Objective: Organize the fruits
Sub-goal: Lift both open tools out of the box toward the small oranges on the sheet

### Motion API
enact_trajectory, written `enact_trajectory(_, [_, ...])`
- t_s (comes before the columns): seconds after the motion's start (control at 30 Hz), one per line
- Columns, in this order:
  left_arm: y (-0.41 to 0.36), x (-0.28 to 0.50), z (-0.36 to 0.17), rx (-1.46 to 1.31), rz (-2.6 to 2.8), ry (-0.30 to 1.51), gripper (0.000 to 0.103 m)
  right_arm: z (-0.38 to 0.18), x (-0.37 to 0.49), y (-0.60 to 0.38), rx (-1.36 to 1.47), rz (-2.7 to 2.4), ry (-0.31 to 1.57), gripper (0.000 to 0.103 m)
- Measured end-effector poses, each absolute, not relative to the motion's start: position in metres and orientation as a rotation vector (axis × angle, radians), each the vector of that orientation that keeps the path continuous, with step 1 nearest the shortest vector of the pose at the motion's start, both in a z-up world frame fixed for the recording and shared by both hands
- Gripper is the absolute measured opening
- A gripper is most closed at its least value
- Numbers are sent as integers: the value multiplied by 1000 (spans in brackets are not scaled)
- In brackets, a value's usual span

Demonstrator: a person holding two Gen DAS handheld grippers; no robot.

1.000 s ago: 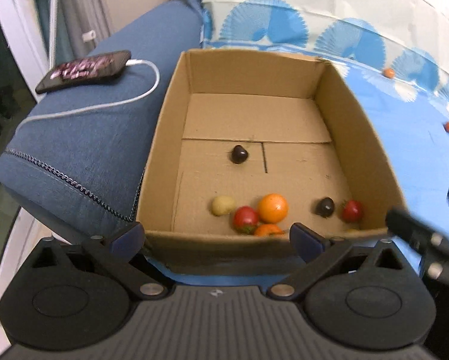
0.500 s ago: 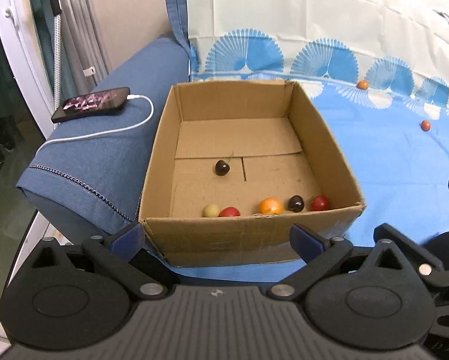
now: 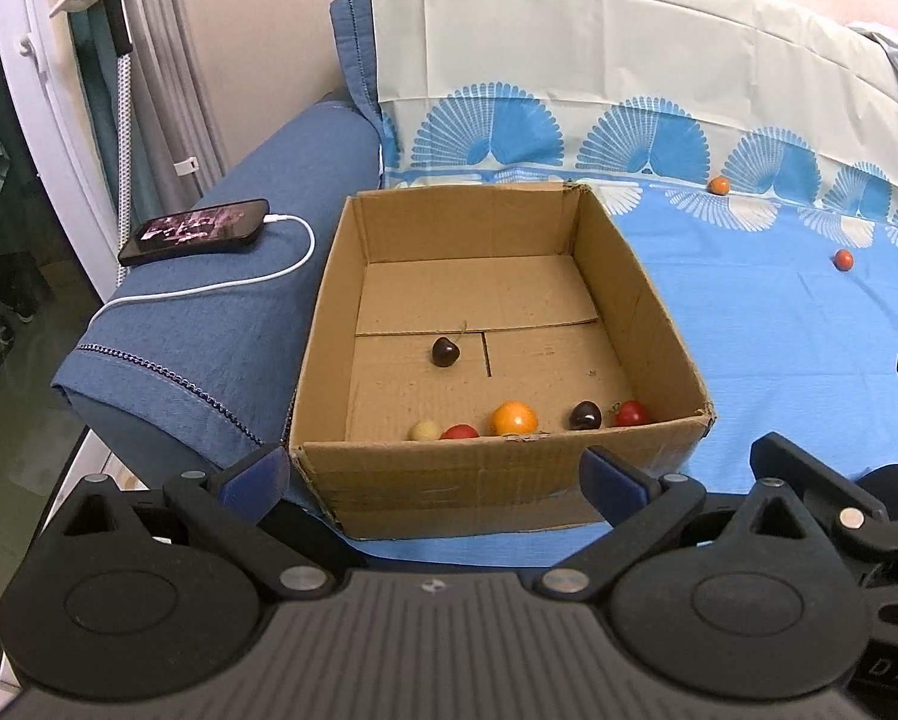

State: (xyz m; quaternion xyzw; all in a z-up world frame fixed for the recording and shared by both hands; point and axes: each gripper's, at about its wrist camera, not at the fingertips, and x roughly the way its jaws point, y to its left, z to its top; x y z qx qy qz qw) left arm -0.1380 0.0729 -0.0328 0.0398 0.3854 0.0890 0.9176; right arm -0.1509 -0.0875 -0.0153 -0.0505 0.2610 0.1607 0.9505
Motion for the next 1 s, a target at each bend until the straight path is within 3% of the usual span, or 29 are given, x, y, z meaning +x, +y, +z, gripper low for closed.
enact_trajectory(1.0, [71,-127,-45,92,180,844,103,-25,-138,-87,-75,331,591,102])
